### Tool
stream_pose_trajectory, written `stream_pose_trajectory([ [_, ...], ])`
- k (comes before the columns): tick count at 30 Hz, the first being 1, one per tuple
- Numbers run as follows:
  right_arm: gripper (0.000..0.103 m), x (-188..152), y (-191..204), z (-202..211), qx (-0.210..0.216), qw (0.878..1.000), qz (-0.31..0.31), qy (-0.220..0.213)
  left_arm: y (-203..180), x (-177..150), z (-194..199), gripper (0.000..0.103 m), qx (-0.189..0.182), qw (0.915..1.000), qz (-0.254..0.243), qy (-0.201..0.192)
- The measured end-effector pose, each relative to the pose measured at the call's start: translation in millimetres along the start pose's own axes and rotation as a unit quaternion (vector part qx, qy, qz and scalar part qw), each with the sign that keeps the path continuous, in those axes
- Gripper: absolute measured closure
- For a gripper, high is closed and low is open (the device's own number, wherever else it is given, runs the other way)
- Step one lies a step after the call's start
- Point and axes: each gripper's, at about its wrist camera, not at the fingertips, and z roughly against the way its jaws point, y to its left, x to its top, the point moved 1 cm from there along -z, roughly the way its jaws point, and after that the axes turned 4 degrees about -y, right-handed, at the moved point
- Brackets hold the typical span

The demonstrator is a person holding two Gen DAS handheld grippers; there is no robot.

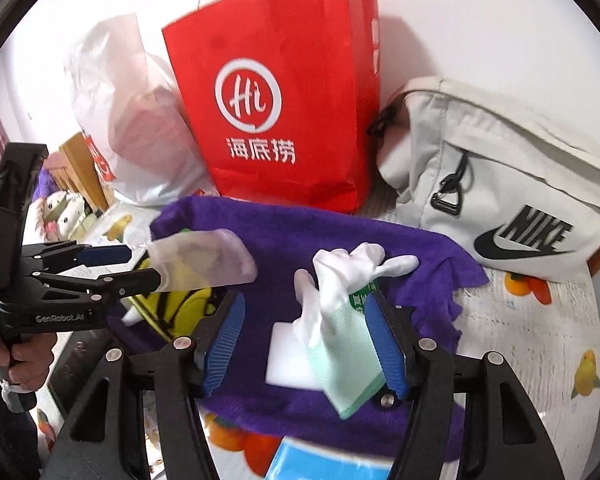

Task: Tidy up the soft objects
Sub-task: 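Lower and open the left tool on the towel while the right tool releases the glove there, then grasp the white orange-print packet with the right tool and lift it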

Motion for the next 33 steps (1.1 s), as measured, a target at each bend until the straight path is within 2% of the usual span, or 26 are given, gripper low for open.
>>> stream_pose_trajectory([
  [9,0.041,-27.9,23.6,62.7,0.009,1.000,-0.006,-0.026,10.7,-24.8,55.8,0.039,0.014,0.9996,0.011,-0.024],
  [15,0.041,-70.6,39.5,107.5,0.023,0.999,-0.012,-0.030,11.6,-55.8,89.6,0.039,0.005,0.9991,0.024,-0.035],
  [18,0.043,-95.5,51.2,125.2,0.016,0.999,-0.001,-0.031,11.0,-69.6,102.3,0.039,-0.002,0.9988,0.030,-0.038],
  [20,0.044,-113.8,60.0,134.5,0.033,0.999,-0.008,-0.026,11.7,-81.4,111.0,0.039,-0.002,0.9987,0.034,-0.039],
  [23,0.044,-130.0,76.8,138.0,0.057,0.998,-0.003,-0.019,14.9,-96.0,119.5,0.039,-0.001,0.9983,0.043,-0.040],
  [28,0.044,-144.0,114.9,122.9,0.058,0.997,0.046,-0.024,28.1,-116.5,129.9,0.039,0.014,0.9979,0.049,-0.041],
  [33,0.027,-145.9,133.2,90.7,0.067,0.996,0.061,-0.017,50.7,-131.0,137.2,0.039,0.032,0.9970,0.051,-0.048],
])
